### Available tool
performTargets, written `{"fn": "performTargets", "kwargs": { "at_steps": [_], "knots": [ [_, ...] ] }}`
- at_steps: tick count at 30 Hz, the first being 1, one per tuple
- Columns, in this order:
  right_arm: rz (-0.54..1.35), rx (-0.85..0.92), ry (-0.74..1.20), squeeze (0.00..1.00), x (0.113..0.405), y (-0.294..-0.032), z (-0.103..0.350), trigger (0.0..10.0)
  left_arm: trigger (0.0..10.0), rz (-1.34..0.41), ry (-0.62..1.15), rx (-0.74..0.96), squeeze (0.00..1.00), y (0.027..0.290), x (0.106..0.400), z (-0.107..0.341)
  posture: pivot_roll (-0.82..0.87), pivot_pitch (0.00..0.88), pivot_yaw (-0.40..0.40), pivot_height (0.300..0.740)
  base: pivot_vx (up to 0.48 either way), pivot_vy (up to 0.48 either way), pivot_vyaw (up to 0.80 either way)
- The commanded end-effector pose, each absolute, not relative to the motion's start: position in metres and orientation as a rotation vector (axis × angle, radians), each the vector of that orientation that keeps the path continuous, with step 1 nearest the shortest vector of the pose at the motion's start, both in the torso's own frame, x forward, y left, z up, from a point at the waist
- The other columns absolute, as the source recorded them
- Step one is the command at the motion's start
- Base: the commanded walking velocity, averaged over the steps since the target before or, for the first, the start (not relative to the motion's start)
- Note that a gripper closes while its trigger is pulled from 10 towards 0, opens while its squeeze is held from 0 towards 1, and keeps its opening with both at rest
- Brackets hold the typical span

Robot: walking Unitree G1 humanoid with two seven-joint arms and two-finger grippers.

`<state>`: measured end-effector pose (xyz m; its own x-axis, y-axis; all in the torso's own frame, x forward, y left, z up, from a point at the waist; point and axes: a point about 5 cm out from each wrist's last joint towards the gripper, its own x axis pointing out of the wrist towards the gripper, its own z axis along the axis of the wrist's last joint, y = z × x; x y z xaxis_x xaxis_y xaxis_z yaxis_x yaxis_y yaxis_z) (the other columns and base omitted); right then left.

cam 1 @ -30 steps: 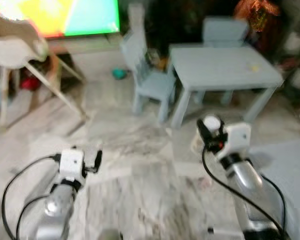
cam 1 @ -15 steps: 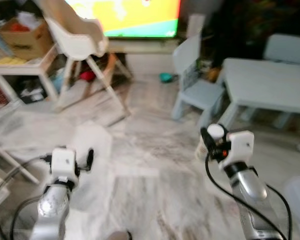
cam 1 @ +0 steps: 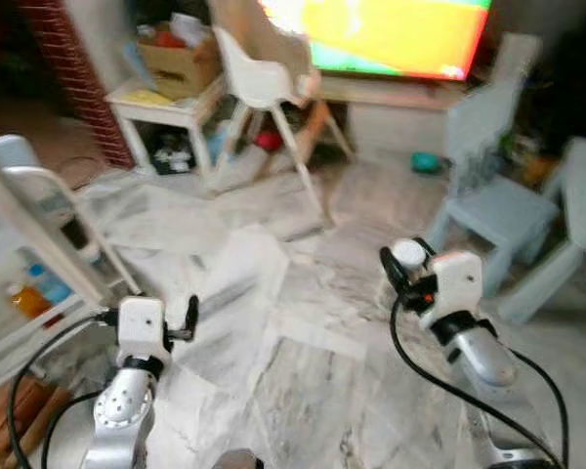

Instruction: Restocking fridge

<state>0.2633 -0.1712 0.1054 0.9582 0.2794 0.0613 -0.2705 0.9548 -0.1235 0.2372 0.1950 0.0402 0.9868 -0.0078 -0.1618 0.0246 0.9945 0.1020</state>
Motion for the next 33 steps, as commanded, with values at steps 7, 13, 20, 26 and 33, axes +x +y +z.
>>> {"fn": "performTargets", "kwargs": {
  "at_steps": [7,13,20,26,33],
  "knots": [
    [0.298,-0.113,-0.143,0.0,0.269,-0.162,0.117,10.0,10.0,0.056,0.161,0.099,0.0,0.207,0.234,0.041,0.03,0.0,-0.011,0.74,0.0,0.0,0.79],
    [0.316,-0.103,-0.15,0.0,0.272,-0.16,0.119,10.0,10.0,0.076,0.159,0.093,0.0,0.208,0.232,0.04,0.03,0.0,-0.017,0.74,0.0,0.0,0.79],
    [0.405,-0.166,-0.191,0.0,0.274,-0.146,0.126,10.0,10.0,0.095,0.15,0.088,0.0,0.212,0.236,0.042,0.04,0.0,-0.018,0.74,0.201,0.163,0.79],
    [0.416,-0.192,-0.216,0.0,0.278,-0.146,0.13,10.0,10.0,0.106,0.146,0.091,0.0,0.215,0.24,0.044,0.03,0.0,-0.013,0.74,0.298,0.267,0.78],
    [0.455,-0.187,-0.236,0.0,0.282,-0.143,0.136,10.0,10.0,0.106,0.14,0.09,0.0,0.213,0.243,0.045,0.03,0.0,-0.013,0.74,0.296,0.253,0.78]
  ]
}}
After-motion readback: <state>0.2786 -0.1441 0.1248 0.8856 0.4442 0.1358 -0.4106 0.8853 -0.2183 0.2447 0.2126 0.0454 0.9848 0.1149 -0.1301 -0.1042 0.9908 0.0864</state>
